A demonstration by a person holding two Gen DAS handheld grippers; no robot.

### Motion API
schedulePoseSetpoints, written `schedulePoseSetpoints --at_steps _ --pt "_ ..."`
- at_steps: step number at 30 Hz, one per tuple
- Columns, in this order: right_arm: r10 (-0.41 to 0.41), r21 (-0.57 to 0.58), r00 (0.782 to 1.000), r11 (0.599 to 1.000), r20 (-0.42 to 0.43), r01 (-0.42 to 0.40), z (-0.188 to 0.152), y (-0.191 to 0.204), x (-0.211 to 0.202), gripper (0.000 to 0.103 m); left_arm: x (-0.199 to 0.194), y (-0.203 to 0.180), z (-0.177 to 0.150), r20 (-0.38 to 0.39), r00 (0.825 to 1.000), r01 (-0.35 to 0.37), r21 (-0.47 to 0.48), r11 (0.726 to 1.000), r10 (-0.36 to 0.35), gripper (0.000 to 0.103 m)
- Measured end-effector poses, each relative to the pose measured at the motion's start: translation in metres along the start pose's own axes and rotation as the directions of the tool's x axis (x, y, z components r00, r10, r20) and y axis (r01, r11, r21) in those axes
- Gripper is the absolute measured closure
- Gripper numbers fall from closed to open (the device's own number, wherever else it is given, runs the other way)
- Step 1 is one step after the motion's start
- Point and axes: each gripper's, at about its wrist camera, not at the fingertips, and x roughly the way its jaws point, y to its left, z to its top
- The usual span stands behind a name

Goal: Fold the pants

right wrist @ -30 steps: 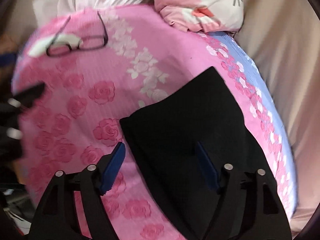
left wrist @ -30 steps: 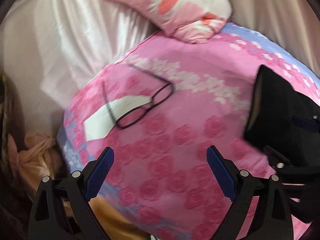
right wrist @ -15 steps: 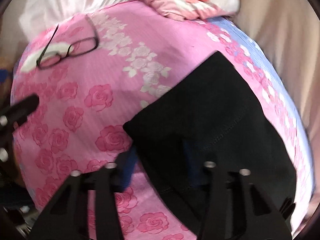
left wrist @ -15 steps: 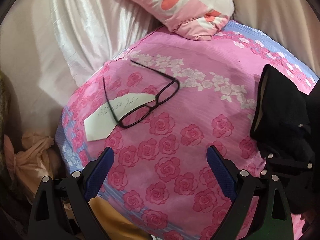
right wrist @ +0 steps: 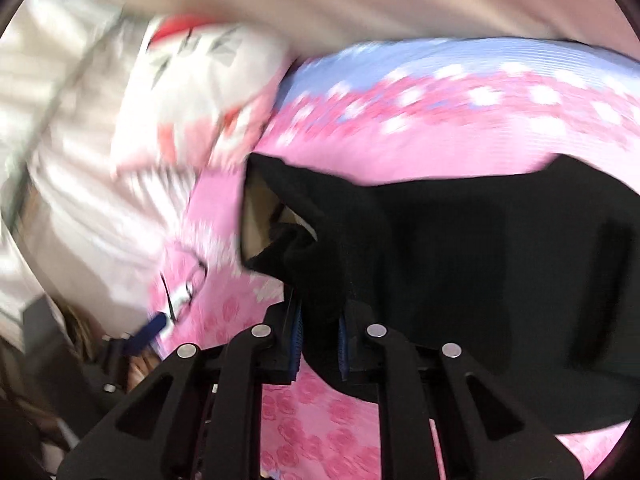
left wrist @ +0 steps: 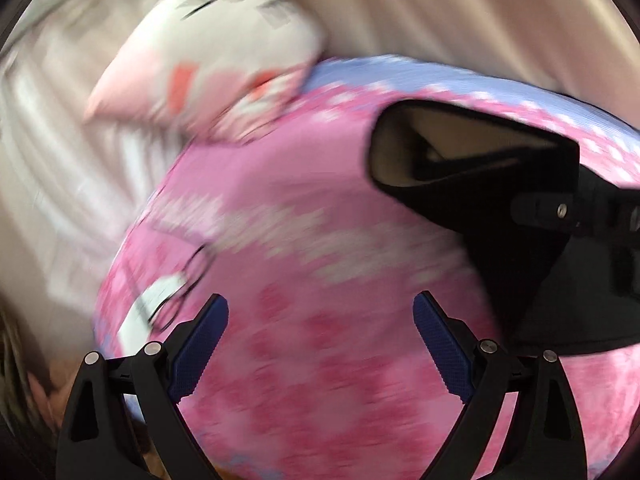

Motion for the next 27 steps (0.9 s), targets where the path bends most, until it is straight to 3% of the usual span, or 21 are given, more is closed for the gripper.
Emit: schedulePoseSetpoints --at_steps 6,11,16,20,22,24,27 --pt "-0.034 0.206 0.986 0.978 0.164 -0.001 0.000 -0.103 -0.097 0.090 -0.028 -0.103 0.034 0.061 0.994 0.079 0.171 0.982 -0.091 0.011" --pt "-0.125 0.361 0.961 0.932 0.246 0.028 -0.023 -0.186 -0.157 0.090 -0.051 -0.191 0.047 0.077 0.983 0.135 0.298 0.945 -0.165 0.011" --pt "-0.186 0.503 0.941 0.864 0.283 0.019 -0.058 -0.261 -0.198 0.090 -0.069 -0.265 0.042 0.079 0.973 0.169 0.409 0.897 -0.219 0.011" --pt "-0.228 0.573 0.938 0.818 0.261 0.040 -0.090 -0.308 -0.209 0.090 -0.075 -0.312 0.033 0.046 0.967 0.203 0.458 0.865 -0.251 0.011" --pt "-0.209 0.592 0.949 0.805 0.235 0.031 -0.105 -0.327 -0.203 0.089 -0.077 -0.332 0.027 0.031 0.966 0.210 0.480 0.852 -0.256 0.011" --pt "-0.136 0.607 0.970 0.794 0.202 -0.015 -0.118 -0.347 -0.187 0.082 -0.079 -0.345 0.022 0.026 0.966 0.211 0.495 0.843 -0.257 0.011" --pt "-0.039 0.613 0.968 0.781 0.246 -0.124 -0.125 -0.358 -0.179 0.075 -0.080 -0.356 0.013 0.012 0.968 0.211 0.510 0.834 -0.252 0.011"
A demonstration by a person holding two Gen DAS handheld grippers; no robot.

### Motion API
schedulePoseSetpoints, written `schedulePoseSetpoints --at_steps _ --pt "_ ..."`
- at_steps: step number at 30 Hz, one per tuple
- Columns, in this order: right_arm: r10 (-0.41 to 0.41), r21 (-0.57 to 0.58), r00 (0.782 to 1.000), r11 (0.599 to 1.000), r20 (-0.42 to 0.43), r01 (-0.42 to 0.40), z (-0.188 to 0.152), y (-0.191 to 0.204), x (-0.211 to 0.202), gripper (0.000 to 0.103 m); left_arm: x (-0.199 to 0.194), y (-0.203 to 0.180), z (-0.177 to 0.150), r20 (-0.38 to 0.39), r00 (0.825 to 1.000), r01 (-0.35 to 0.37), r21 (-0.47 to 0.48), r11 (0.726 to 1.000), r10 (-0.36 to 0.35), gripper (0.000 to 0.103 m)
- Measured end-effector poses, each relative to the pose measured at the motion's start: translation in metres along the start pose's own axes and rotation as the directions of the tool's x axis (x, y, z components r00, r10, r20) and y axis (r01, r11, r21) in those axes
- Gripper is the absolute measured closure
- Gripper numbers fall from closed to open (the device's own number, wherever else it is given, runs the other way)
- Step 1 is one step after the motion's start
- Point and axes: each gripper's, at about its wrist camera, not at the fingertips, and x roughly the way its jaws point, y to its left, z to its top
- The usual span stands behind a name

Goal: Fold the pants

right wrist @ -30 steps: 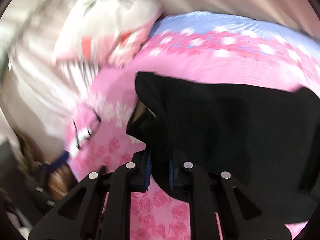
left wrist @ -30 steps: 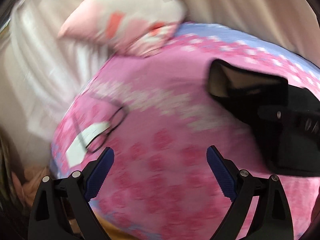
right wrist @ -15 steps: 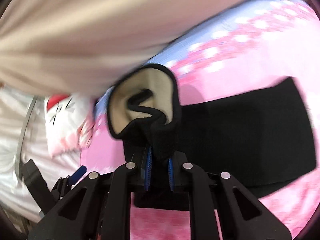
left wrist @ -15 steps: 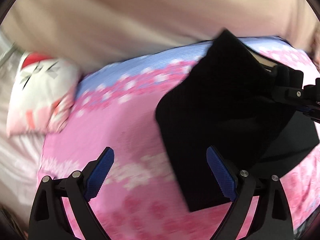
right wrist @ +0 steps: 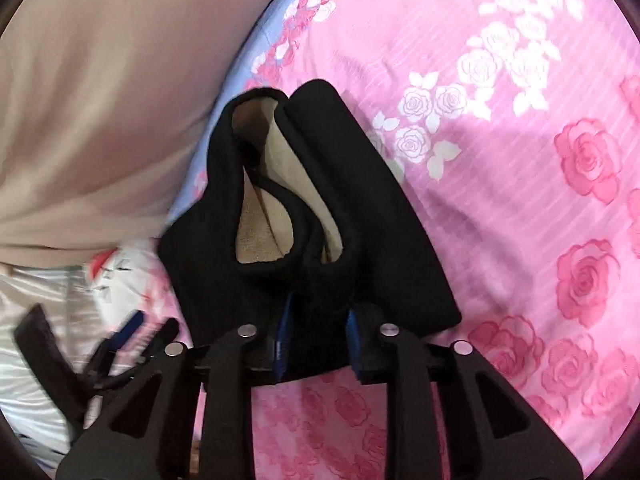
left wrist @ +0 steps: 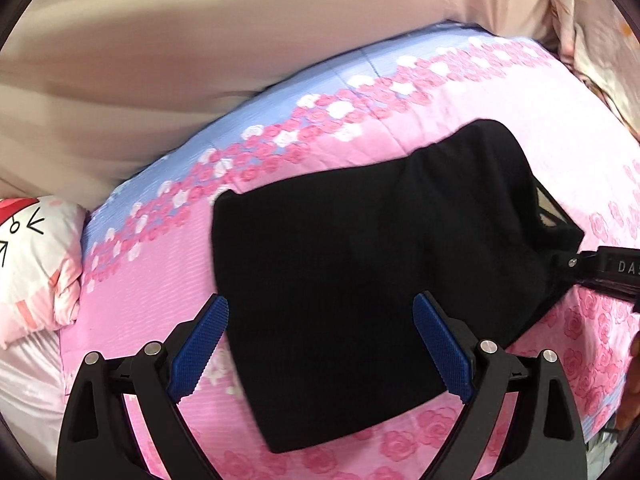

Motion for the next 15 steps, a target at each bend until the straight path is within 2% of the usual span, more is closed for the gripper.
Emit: schedulePoseSetpoints --at_steps 1,2,3,4,5,6,7,8,9,10,12,13,15 --pt "0.022 0.007 1.000 1.000 -0.022 -0.022 0.003 0.001 0.002 0.071 0.001 -0.002 0.000 -0.006 1.000 -0.001 0.003 1.000 0.001 0.011" --pt "0.034 0.010 0.999 0.999 -0.034 -0.034 0.006 0.004 0.002 0.060 0.000 -0.005 -0.001 -0.008 1.000 -0.004 0.004 1.000 0.004 0.011" --pt "0.038 -0.004 0.998 0.999 -0.040 -0.038 0.009 0.012 0.002 0.044 0.000 -0.007 -0.002 -0.012 1.000 -0.007 0.005 1.000 0.008 0.011" --pt "0.030 -0.025 0.999 0.999 -0.035 -0.030 0.011 0.019 0.001 0.034 0.000 -0.008 -0.002 -0.014 1.000 -0.009 0.005 1.000 0.009 0.011" --pt "0.016 -0.056 1.000 0.998 -0.023 -0.017 0.013 0.027 -0.001 0.016 0.000 -0.009 -0.003 -0.017 1.000 -0.011 0.003 1.000 0.011 0.011" --pt "-0.016 -0.108 1.000 0.994 0.005 0.016 0.014 0.040 -0.002 0.008 0.000 -0.009 -0.004 -0.019 1.000 -0.012 0.000 1.000 0.012 0.011" --pt "-0.047 -0.148 0.998 0.988 0.032 0.051 0.016 0.045 -0.003 0.008 0.000 -0.010 -0.004 -0.021 1.000 -0.012 -0.004 1.000 0.012 0.011" --pt "-0.076 -0.186 0.995 0.979 0.064 0.086 0.016 0.052 -0.001 0.023 0.000 -0.009 -0.004 -0.025 1.000 -0.011 -0.009 1.000 0.011 0.011" --pt "-0.105 -0.209 0.991 0.971 0.086 0.121 0.016 0.056 0.001 0.066 0.000 -0.009 -0.004 -0.027 1.000 -0.010 -0.013 1.000 0.009 0.011" --pt "-0.103 -0.194 0.992 0.974 0.078 0.116 0.016 0.056 -0.001 0.083 -0.001 -0.009 -0.004 -0.026 1.000 -0.012 -0.017 1.000 0.012 0.011" --pt "-0.046 -0.137 0.993 0.989 0.110 0.061 0.018 0.047 -0.023 0.084 -0.004 -0.008 -0.004 -0.023 1.000 -0.012 -0.016 1.000 0.012 0.011" --pt "-0.078 -0.168 0.988 0.981 0.133 0.100 0.014 0.047 -0.030 0.084 -0.005 -0.007 -0.004 -0.019 1.000 -0.013 -0.018 1.000 0.013 0.011" --pt "-0.181 -0.224 0.979 0.954 0.093 0.198 0.013 0.026 -0.023 0.082 -0.005 -0.005 -0.005 -0.016 1.000 -0.009 -0.026 1.000 0.009 0.011"
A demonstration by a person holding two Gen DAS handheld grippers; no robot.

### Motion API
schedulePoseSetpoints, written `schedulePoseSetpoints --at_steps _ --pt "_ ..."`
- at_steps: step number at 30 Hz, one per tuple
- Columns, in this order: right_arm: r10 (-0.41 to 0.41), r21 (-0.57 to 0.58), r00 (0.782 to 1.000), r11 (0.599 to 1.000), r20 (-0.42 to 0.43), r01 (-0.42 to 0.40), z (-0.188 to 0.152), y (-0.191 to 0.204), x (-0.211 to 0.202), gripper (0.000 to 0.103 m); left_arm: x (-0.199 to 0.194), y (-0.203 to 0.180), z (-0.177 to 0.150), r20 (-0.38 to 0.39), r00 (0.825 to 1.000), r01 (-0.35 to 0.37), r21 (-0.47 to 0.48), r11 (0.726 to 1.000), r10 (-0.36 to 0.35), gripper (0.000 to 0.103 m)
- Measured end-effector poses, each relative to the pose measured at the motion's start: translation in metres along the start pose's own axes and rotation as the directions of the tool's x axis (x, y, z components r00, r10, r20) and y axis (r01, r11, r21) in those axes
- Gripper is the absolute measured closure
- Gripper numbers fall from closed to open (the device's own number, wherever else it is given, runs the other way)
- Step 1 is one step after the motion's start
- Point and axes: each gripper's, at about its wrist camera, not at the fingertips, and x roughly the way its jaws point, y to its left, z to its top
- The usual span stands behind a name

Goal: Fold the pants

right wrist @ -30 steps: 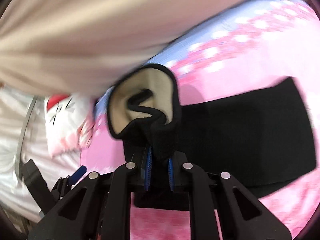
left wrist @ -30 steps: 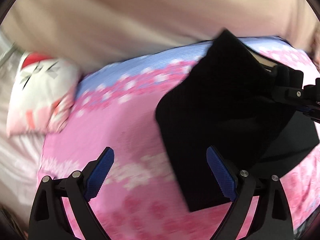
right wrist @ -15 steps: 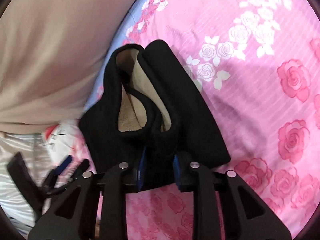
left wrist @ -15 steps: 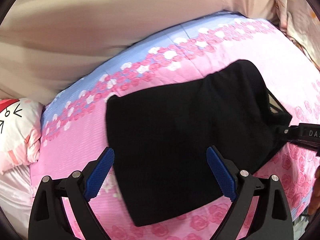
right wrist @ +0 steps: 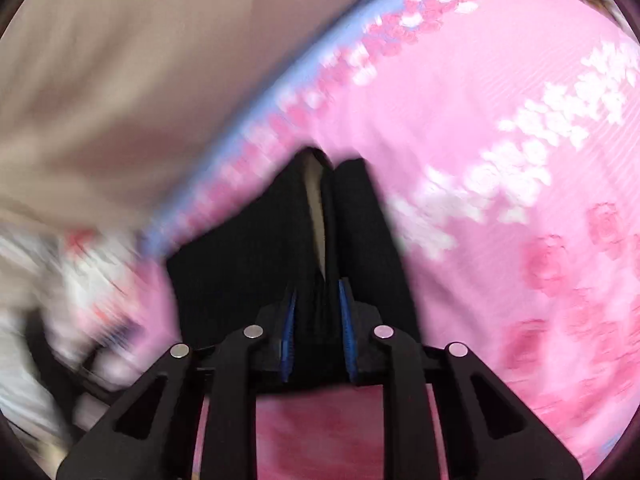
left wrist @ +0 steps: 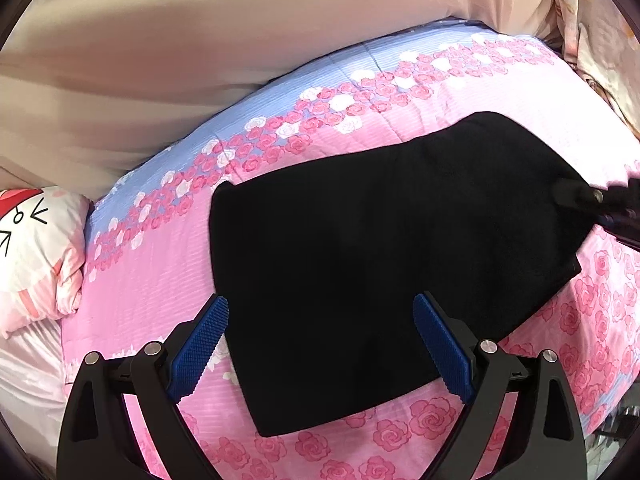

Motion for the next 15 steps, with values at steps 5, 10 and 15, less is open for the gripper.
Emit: schedulePoseSetpoints --at_steps 5,10,15 --pt "-0.054 0.051 0.998 0.997 0.029 0.053 -0.002 -0.009 -0.023 0.063 0.012 0.002 -0.001 -0.043 0.999 0.017 -0.012 1.000 -0.017 0.011" --pt "0.069 -0.166 0.990 0.985 0.126 -0.048 0.022 0.055 -0.045 0.063 0.016 0.003 -0.001 -0.060 0.998 0.036 -0.012 0.999 -0.037 0.011" --pt "-0.098 -0.247 0.995 0.965 -0.023 0.089 0.019 0.030 0.038 0.092 0.016 0.002 0.001 -0.066 0.997 0.044 -0.004 0.999 -0.044 0.011"
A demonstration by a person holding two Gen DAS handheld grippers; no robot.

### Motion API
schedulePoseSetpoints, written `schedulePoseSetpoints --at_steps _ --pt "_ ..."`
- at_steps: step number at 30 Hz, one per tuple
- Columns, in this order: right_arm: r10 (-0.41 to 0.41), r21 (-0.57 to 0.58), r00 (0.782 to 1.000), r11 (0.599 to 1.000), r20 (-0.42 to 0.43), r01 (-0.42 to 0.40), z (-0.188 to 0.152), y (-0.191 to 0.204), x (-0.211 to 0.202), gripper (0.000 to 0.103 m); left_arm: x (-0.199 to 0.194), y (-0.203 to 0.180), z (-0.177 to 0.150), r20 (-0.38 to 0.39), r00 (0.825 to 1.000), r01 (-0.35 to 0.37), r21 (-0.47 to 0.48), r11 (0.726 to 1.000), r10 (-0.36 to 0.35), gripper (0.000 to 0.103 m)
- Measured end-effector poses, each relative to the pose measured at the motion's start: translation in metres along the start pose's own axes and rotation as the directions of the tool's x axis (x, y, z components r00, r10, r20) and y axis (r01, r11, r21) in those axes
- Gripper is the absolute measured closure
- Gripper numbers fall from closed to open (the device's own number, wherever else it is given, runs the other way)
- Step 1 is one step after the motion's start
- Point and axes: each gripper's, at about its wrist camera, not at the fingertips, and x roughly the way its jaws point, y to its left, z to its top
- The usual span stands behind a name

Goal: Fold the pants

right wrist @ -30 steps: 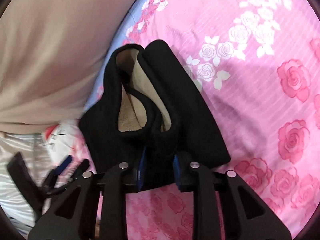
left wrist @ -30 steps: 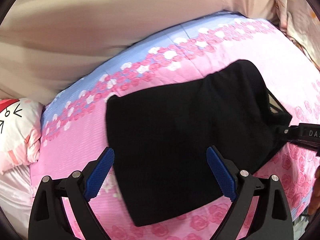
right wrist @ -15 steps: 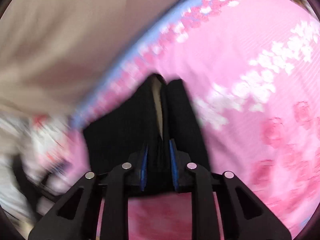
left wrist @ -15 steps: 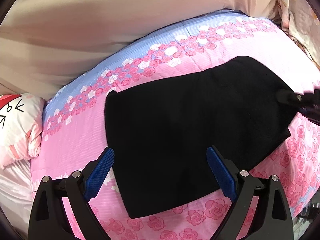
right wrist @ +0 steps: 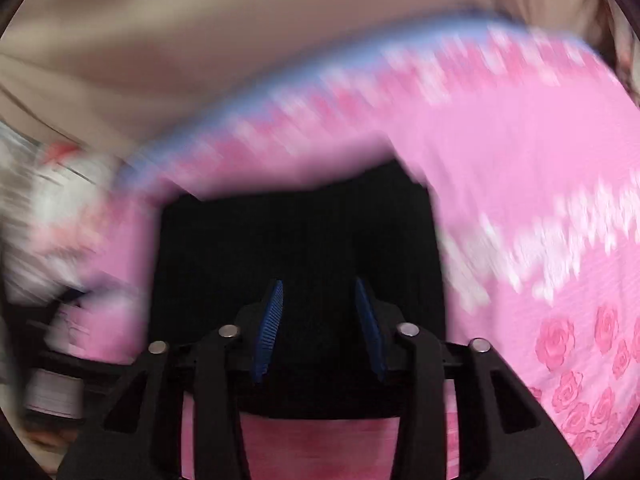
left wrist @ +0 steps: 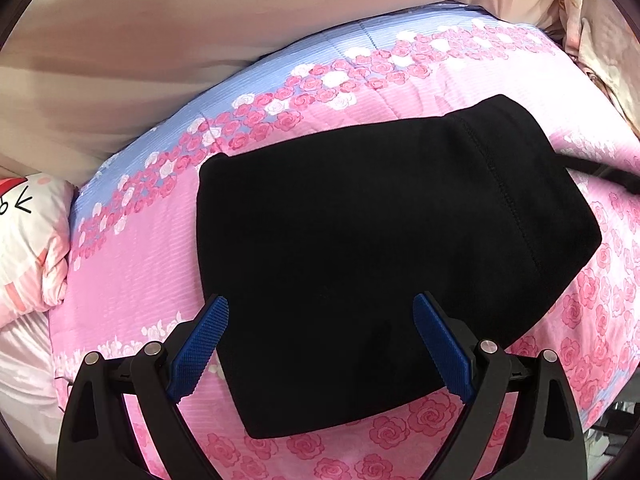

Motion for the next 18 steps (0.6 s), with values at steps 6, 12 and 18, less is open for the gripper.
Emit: schedulePoseSetpoints --at_steps 6,12,18 --pt "0.106 0.047 0.986 0.992 0.130 -0.113 0.023 0.004 -0.048 0.092 0.002 0.004 -0.001 0.000 1.000 -0.004 0.004 1.000 0.004 0.011" --pt "0.001 0.059 1.000 0.998 0.011 -0.002 0.033 -0.010 -0.007 0.091 0.007 0.014 -0.001 -0.033 0.999 0.013 -0.033 0.999 -0.014 0.011" --pt "-0.062 -0.108 0.996 0.992 0.071 0.070 0.051 0.030 -0.009 0.091 0.006 0.018 0.001 -0.020 1.000 0.011 -0.040 0.999 -0.012 0.011"
